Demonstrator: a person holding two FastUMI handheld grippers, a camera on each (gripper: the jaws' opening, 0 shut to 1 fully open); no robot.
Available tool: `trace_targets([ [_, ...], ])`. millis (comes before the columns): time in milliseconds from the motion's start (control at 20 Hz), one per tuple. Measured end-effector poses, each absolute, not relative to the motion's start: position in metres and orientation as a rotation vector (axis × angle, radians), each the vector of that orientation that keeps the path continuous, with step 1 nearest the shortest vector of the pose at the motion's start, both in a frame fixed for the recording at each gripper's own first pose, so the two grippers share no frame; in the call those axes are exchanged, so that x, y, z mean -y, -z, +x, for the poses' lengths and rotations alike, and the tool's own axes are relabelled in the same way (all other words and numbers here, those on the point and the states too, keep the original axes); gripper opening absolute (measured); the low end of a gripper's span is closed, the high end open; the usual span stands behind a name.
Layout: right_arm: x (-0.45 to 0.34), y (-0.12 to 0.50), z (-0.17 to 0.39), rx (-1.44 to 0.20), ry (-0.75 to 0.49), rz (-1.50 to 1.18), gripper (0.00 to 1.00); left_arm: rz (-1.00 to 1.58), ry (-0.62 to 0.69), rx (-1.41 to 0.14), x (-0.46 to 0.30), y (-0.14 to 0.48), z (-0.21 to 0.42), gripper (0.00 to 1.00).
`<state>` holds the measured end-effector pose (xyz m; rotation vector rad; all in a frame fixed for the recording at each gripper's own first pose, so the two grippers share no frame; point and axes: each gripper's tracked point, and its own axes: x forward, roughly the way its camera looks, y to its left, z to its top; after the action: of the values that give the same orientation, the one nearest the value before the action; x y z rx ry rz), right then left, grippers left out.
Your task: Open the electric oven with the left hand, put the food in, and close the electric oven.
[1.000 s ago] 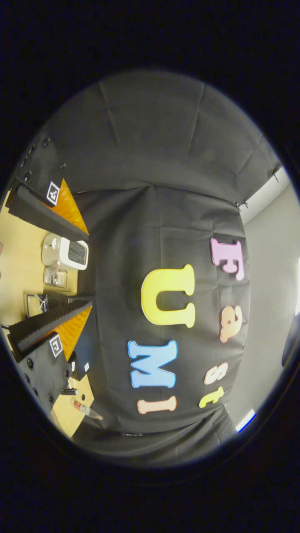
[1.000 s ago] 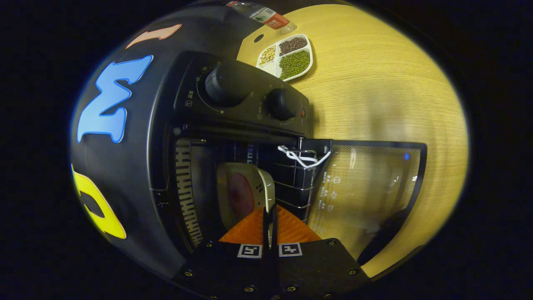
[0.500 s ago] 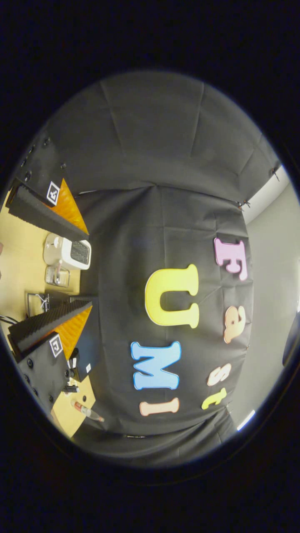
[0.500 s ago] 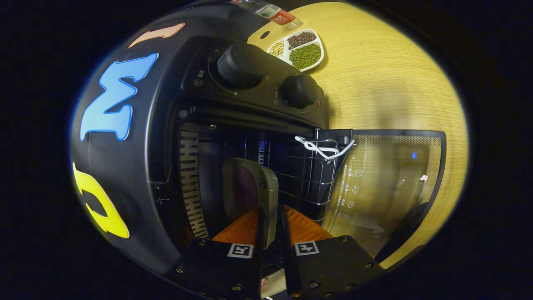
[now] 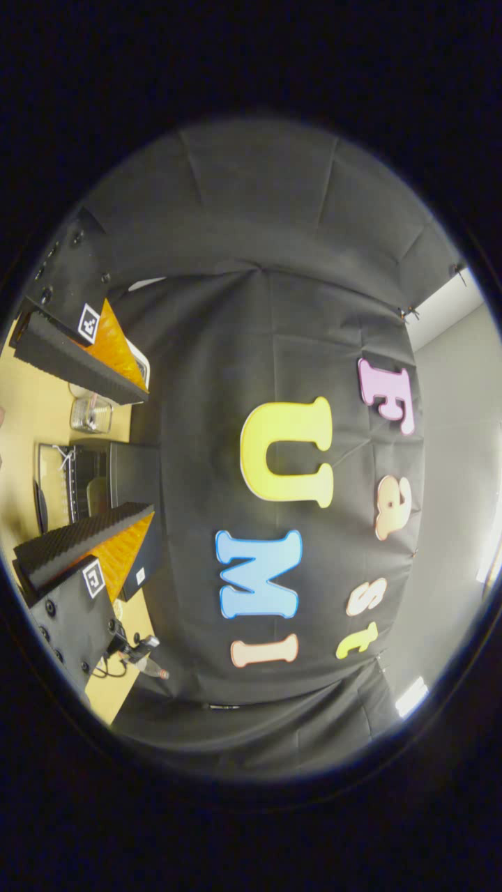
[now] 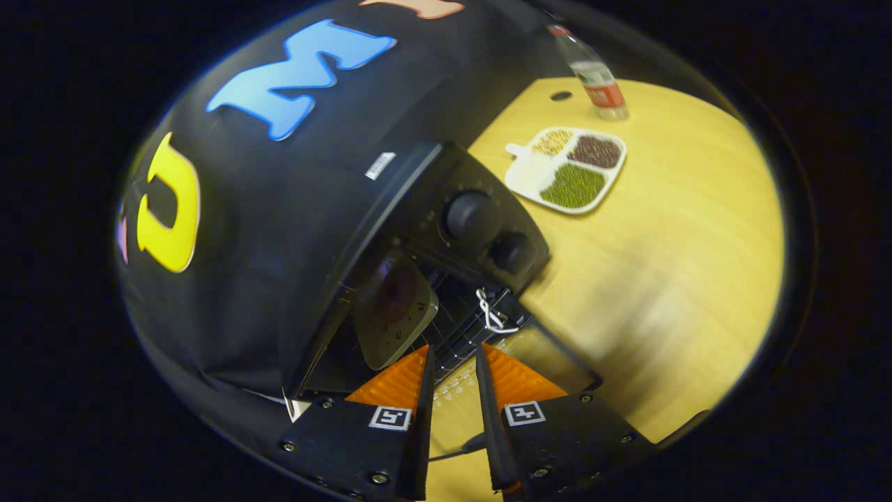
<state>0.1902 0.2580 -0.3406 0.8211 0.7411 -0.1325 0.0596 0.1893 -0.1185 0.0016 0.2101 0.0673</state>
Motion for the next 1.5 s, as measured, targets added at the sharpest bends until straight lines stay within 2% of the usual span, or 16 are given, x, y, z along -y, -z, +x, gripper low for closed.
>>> trace_targets([
  [50,-0.245,0.326,0.187,-0.709,0.103,0.764,0.35,-0.003,-0.052,-0.216,-0.179,0.121,0.062,0.96],
  [150,-0.225,0.294,0.18,-0.634,0.041,0.674,0.34,-0.008,-0.022,-0.223,-0.159,0.126,0.067,1.0],
  [400,-0.167,0.201,0.163,-0.437,-0.067,0.458,0.34,0.002,0.045,-0.216,-0.111,0.122,0.075,1.0],
  [550,-0.132,0.132,0.142,-0.282,-0.08,0.301,0.34,0.015,0.068,-0.207,-0.087,0.119,0.076,1.0],
  [600,-0.124,0.111,0.136,-0.231,-0.086,0.262,0.34,0.016,0.072,-0.207,-0.08,0.117,0.074,0.92],
  [650,-0.113,0.088,0.13,-0.179,-0.091,0.23,0.34,0.013,0.075,-0.198,-0.073,0.113,0.074,1.0],
  [800,-0.09,0.05,0.101,-0.083,-0.088,0.149,0.34,0.016,0.085,-0.188,-0.058,0.109,0.071,0.92],
  [850,-0.084,0.045,0.093,-0.075,-0.099,0.123,0.41,0.021,0.082,-0.199,-0.057,0.112,0.069,1.0],
  [950,-0.076,0.04,0.084,-0.07,-0.125,0.113,0.6,0.019,0.078,-0.241,-0.052,0.125,0.068,1.0],
  [1000,-0.071,0.038,0.081,-0.066,-0.128,0.119,0.82,0.009,0.086,-0.266,-0.048,0.133,0.067,1.0],
  [1050,-0.064,0.037,0.08,-0.06,-0.117,0.122,0.88,-0.008,0.09,-0.292,-0.045,0.14,0.067,1.0],
  [1300,-0.044,0.039,0.083,-0.062,-0.1,0.104,0.91,-0.036,0.103,-0.507,-0.043,0.21,0.063,1.0],
  [1450,-0.039,0.038,0.085,-0.07,-0.099,0.109,0.9,-0.016,0.106,-0.635,-0.041,0.256,0.06,0.96],
  [1500,-0.036,0.039,0.085,-0.069,-0.093,0.105,0.9,-0.025,0.112,-0.688,-0.038,0.273,0.057,1.0],
])
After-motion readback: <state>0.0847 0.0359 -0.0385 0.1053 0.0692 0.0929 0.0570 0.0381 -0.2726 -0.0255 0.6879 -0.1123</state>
